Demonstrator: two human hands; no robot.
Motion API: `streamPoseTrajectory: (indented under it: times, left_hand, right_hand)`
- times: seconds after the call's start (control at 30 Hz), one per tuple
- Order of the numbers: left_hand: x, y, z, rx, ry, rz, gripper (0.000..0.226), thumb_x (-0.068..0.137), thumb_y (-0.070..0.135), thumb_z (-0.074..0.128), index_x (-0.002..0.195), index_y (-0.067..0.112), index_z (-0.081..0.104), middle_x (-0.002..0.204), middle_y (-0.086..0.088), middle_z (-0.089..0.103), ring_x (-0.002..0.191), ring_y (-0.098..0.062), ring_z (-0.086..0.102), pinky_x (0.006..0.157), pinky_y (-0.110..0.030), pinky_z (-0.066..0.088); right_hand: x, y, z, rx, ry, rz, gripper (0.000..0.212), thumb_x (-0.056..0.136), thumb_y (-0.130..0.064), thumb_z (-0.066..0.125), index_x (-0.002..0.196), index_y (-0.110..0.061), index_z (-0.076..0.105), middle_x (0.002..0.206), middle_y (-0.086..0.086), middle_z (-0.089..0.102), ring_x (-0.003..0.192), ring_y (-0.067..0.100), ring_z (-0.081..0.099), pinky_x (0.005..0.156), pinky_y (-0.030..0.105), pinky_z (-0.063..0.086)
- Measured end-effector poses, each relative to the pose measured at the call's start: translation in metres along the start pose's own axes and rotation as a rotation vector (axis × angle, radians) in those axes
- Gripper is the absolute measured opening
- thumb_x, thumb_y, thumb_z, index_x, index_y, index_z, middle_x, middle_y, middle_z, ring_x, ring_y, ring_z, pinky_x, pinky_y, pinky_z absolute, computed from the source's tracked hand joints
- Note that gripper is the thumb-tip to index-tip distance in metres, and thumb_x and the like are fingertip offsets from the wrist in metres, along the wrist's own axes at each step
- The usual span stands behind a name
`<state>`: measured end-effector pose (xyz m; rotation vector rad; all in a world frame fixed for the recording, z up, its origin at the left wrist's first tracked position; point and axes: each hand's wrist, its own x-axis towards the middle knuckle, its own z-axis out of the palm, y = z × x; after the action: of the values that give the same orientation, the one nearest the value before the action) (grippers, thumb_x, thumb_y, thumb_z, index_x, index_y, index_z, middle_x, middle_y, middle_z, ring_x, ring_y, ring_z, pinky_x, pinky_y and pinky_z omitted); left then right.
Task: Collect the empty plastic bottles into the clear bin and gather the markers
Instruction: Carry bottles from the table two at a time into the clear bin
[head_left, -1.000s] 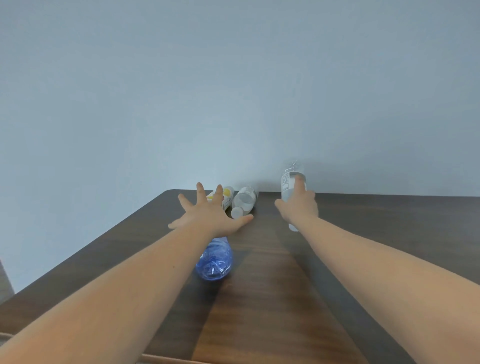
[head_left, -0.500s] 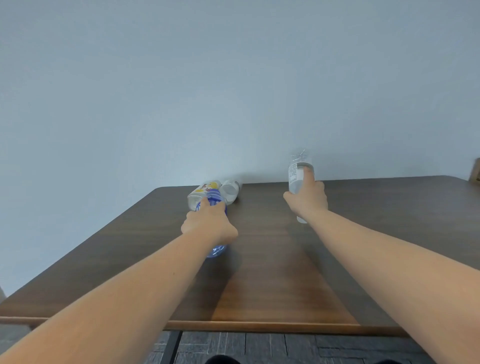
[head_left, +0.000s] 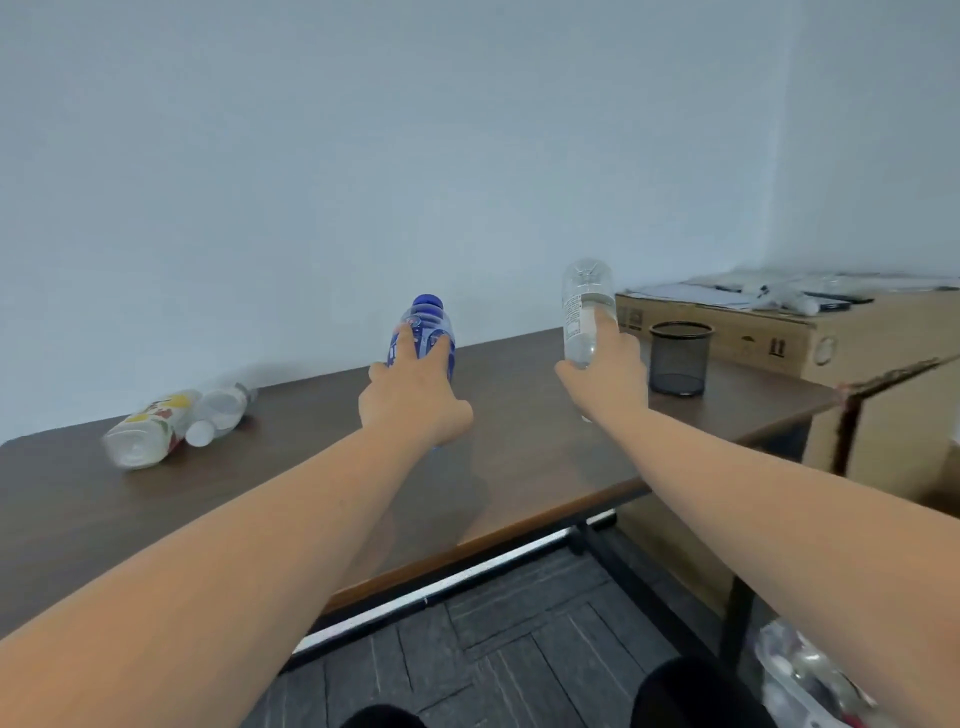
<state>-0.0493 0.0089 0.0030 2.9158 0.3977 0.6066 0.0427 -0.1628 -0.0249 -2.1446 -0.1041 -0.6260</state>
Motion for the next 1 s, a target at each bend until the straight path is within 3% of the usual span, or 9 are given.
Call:
streamPoseTrajectory:
  times: [0.23,0.53,0.67,0.83,1.0]
  left_hand:
    - [-0.018,0.116,0.029,-0.092,-0.033,0.274,0.075,0.081,0.035,0.056,0.146,0.036,0.018,0.160,0.005,-0.001,0.123,-0.037,0.036,0.073,-0.035,0.038]
    - [-0.047,0.257,0.086,-0.218,-0.116,0.535,0.078,0.085,0.039,0.055,0.150,0.036,0.011,0.160,0.006,-0.007,0.127,-0.036,0.033,0.081,-0.038,0.043]
    - [-0.061,0.310,0.124,-0.230,-0.153,0.622,0.080,0.084,0.041,0.055,0.150,0.034,0.011,0.160,0.003,-0.007,0.125,-0.036,0.034,0.083,-0.039,0.043]
    - [-0.076,0.376,0.189,-0.187,-0.237,0.689,0.082,0.084,0.041,0.057,0.150,0.033,0.009,0.159,0.000,-0.007,0.123,-0.036,0.035,0.087,-0.041,0.043]
    - [-0.094,0.429,0.274,-0.138,-0.346,0.705,0.076,0.087,0.042,0.053,0.150,0.035,0.011,0.160,0.002,-0.007,0.126,-0.038,0.033,0.087,-0.043,0.043]
  right_hand:
    - [-0.014,0.087,-0.106,-0.143,0.108,0.157,0.077,0.082,-0.027,0.059,0.148,-0.029,0.020,0.136,0.014,0.036,0.119,0.039,0.044,0.095,0.044,0.044]
    - [-0.027,0.186,-0.199,-0.202,0.294,0.295,0.075,0.083,-0.033,0.060,0.146,-0.033,0.019,0.138,0.009,0.036,0.121,0.033,0.043,0.096,0.049,0.046]
    - [-0.036,0.241,-0.230,-0.254,0.331,0.375,0.075,0.083,-0.029,0.059,0.146,-0.032,0.020,0.138,0.011,0.036,0.120,0.036,0.044,0.095,0.049,0.047]
    - [-0.044,0.326,-0.255,-0.290,0.358,0.472,0.074,0.083,-0.025,0.060,0.147,-0.028,0.021,0.135,0.011,0.037,0.116,0.033,0.045,0.082,0.034,0.039]
    - [-0.056,0.412,-0.252,-0.261,0.326,0.598,0.075,0.082,-0.023,0.059,0.146,-0.030,0.020,0.134,0.008,0.036,0.115,0.030,0.043,0.090,0.041,0.046]
